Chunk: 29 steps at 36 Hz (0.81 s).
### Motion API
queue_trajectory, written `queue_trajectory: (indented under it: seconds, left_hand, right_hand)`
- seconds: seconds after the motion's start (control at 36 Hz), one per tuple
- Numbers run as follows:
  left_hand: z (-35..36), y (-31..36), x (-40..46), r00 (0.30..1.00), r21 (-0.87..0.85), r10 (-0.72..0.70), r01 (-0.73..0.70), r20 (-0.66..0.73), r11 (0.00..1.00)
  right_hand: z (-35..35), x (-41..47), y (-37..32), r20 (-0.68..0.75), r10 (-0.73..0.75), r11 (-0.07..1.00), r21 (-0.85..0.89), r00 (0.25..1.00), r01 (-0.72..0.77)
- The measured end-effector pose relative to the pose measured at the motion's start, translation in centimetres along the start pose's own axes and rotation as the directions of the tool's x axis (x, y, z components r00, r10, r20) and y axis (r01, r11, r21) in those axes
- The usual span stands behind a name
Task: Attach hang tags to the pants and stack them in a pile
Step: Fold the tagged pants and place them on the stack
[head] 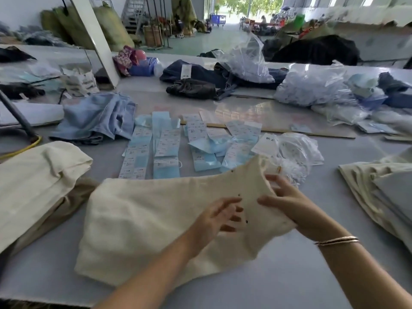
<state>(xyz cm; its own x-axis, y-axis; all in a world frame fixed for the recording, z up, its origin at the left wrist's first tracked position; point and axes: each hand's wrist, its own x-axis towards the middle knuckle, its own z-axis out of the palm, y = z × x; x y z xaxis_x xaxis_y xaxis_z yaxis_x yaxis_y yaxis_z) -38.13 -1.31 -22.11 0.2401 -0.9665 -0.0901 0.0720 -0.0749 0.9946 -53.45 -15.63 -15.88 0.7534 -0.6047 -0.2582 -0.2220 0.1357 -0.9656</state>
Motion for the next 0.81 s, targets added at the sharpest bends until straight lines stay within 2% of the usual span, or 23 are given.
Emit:
queue_trajectory:
  seconds: [0.03,0.06,0.17,0.25,0.31,0.36,0.42,0.53,0.61,0.69,0.81]
  left_hand:
    - [0.8,0.0,0.1,0.998,-0.191,-0.053,0.049,-0.019,0.980]
    - [1.2,-0.2,0.4,0.995,-0.293,-0.097,0.085,-0.027,0.952]
    - [0.5,-2.4,0.3,0.972,-0.491,-0.201,0.117,-0.121,0.863]
    - [-0.3,-3.6,0.1,0.936,-0.499,-0.262,0.116,-0.234,0.859]
    - [-0.3,-3.5,0.2,0.925,-0.438,-0.253,0.110,-0.284,0.892]
    - [-0.3,-3.5,0.2,0.919,-0.351,-0.211,0.087,-0.333,0.932]
    - [-0.4,-3.6,0.0,0.933,-0.406,-0.206,0.073,-0.294,0.911]
    - [-0.5,-4.0,-0.1,0.961,-0.582,-0.224,0.091,-0.161,0.808]
    - [-0.5,-4.3,-0.1,0.964,-0.623,-0.220,0.082,-0.147,0.778]
    - [-0.6,-4.5,-0.2,0.956,-0.653,-0.246,0.084,-0.161,0.753]
    - [-0.8,-4.1,-0.2,0.957,-0.660,-0.214,0.034,-0.195,0.750]
  right_hand:
    - [1.7,0.2,0.0,0.001,-0.035,0.999,-0.040,0.999,0.035]
    - [3.4,0.4,0.3,-0.014,-0.064,0.993,-0.103,0.998,0.063]
    - [9.1,1.6,3.3,-0.036,-0.111,0.967,-0.236,0.993,0.100]
    - [10.8,2.2,6.1,-0.149,-0.196,0.955,-0.253,0.969,0.155]
    - [11.2,2.5,7.1,-0.271,-0.234,0.969,-0.143,0.934,0.202]
    - [11.3,2.6,7.4,-0.332,-0.227,0.972,-0.024,0.915,0.233]
    - [11.1,2.7,7.3,-0.364,-0.210,0.976,-0.026,0.907,0.215]
    - [11.0,3.3,7.0,-0.388,-0.165,0.972,-0.218,0.907,0.083]
    - [11.0,3.6,7.1,-0.391,-0.216,0.950,-0.297,0.895,0.100]
    - [10.4,3.4,7.7,-0.421,-0.234,0.962,-0.233,0.876,0.145]
    - [9.7,3.0,8.0,-0.363,-0.193,0.981,-0.062,0.912,0.183]
